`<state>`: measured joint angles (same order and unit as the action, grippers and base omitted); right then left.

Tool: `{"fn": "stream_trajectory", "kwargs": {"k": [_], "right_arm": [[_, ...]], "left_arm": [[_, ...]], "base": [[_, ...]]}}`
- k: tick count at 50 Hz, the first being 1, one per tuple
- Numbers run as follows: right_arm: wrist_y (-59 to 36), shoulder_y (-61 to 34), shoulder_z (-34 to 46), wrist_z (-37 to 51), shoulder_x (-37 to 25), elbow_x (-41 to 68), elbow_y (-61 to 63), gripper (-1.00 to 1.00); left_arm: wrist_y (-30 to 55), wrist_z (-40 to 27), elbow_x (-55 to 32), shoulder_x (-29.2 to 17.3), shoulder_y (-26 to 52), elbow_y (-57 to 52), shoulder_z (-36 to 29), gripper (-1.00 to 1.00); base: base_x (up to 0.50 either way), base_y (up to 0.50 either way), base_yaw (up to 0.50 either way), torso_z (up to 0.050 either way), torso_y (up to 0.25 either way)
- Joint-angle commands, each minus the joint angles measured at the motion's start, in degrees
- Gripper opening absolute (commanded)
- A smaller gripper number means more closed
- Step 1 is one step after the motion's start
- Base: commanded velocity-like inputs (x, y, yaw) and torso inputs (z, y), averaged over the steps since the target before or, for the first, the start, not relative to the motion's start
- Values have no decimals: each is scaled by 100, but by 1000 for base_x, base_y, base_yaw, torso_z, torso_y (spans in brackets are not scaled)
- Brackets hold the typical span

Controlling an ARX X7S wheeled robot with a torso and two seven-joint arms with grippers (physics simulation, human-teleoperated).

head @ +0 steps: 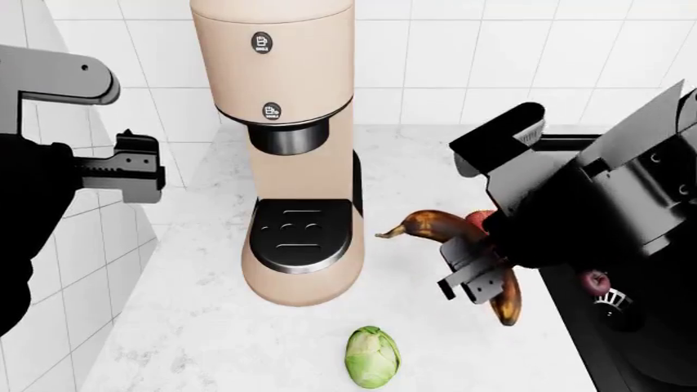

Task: There is a mixed pile of frozen fruits and vegetables on the counter. Locate all the frozen vegetables and place the items in a bowl on the counter. Take all the frozen fruits and defrost them in a running sink.

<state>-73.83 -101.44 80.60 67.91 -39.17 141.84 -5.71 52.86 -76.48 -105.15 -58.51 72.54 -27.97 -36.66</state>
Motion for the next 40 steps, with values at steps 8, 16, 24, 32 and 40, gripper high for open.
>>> {"fn": "stream_trajectory", "kwargs": {"k": [8,16,24,32,40], "right_arm": [[252,-1711,961,1511,-1179,1972,1014,-100],[228,-2103,1309,1867,-1746,2092,819,-100],[235,-2275,1475,1931,-2087,1979,669,-100],[442,-2153,1446,1753,-2326,1381,389,-100],[633,-1875,1390,1455,-2247,699,-25,-100]], "left_arm": [[29,-116,-150,-41,154,-35,-1,100],[10,-83,-103,-17,124,-30,-28,100],[-19,-66,-83,-39,96,-50,-33,100],[-71,-10,-23,-69,17,-65,-35,100],[-119,29,25,-90,-49,-77,-37,100]], "base": [[0,0,0,0,0],[0,0,0,0,0],[0,0,0,0,0],[0,0,0,0,0],[0,0,0,0,0]]}}
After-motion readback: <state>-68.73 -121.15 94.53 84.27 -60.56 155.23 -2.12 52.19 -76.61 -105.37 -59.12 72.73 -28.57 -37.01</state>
